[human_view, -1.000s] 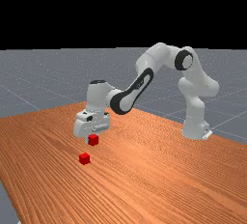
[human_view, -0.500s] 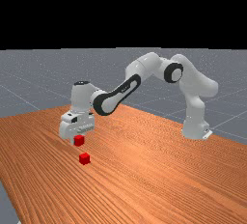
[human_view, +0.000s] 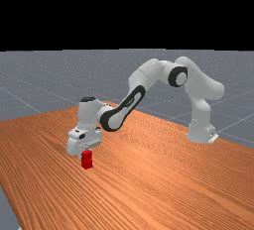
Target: Stack all the cube
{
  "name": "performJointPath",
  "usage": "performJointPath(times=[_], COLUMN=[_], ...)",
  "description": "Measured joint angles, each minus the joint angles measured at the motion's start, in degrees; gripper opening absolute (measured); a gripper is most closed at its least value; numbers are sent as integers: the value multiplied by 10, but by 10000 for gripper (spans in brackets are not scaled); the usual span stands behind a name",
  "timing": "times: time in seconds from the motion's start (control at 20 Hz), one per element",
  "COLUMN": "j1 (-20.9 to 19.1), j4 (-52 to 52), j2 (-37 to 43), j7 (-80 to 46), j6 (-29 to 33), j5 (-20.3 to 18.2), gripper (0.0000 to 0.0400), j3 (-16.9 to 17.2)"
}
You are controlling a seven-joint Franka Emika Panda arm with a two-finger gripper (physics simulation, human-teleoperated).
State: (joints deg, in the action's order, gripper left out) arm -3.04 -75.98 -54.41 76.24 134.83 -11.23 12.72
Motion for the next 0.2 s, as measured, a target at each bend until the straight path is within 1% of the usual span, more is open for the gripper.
performJointPath(times=[0.15, 0.2], j1=[3, 1], j4=[-49, -56], j2=[26, 28], j7=[6, 14], j6=[21, 35], j5=[-1, -2], gripper=[194, 276], j3=[1, -2])
